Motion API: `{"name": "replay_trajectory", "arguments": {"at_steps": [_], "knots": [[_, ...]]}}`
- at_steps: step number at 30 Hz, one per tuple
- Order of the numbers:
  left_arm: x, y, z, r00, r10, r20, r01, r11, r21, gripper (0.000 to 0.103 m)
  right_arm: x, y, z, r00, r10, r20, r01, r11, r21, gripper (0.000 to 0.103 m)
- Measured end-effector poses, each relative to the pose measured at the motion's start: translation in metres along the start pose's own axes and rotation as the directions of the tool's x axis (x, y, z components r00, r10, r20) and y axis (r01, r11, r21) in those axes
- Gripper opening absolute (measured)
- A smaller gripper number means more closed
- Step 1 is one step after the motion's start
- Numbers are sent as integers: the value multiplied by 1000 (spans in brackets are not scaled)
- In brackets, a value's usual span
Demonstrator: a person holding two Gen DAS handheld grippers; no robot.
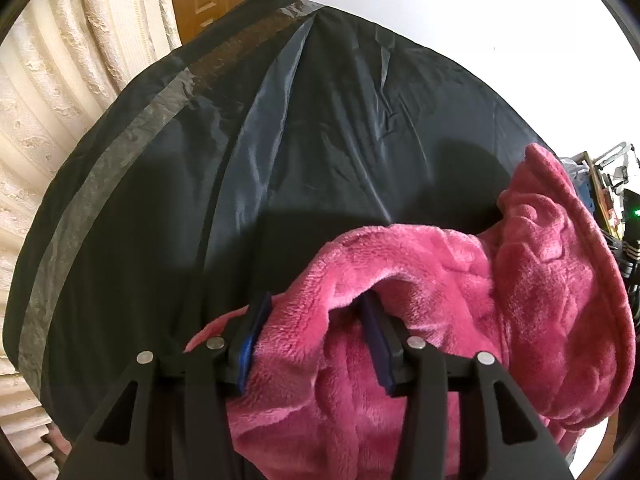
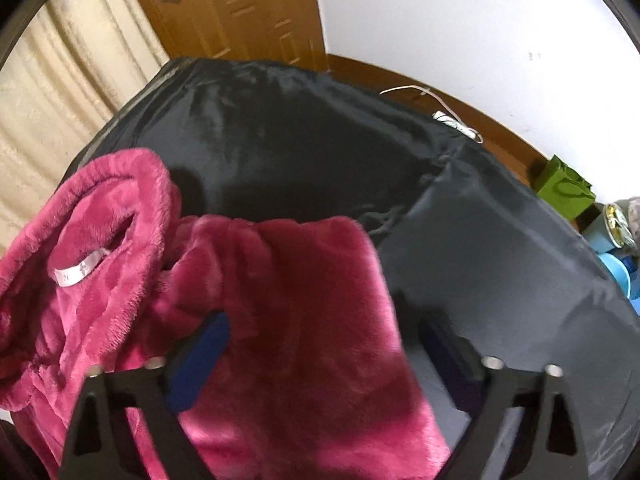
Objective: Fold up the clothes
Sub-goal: 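Grasp another robe edge with the right gripper while the left gripper holds its edge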
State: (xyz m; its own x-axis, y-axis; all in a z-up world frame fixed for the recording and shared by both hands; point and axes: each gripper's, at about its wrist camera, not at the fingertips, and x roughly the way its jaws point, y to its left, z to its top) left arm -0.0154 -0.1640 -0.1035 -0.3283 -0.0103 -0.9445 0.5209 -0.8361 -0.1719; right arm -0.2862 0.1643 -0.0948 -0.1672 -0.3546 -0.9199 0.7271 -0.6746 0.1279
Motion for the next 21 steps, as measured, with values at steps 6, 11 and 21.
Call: {"name": "replay_trajectory", "arguments": {"at_steps": [6,11,21], "knots": [[5,0,1,1000,-9,-8,9,1000,5,51,-1,-4,-6,1000,-5,-19,5,999,42,37],[7,2,2,1000,-24,-14,24,1000,7,51,-24,-6,-19,999,-48,22,46,995,86,24],[5,8,11,996,-93,-18,93,996,17,51,-110,-1,-76,952,-206,228,125,938,323,19]]}}
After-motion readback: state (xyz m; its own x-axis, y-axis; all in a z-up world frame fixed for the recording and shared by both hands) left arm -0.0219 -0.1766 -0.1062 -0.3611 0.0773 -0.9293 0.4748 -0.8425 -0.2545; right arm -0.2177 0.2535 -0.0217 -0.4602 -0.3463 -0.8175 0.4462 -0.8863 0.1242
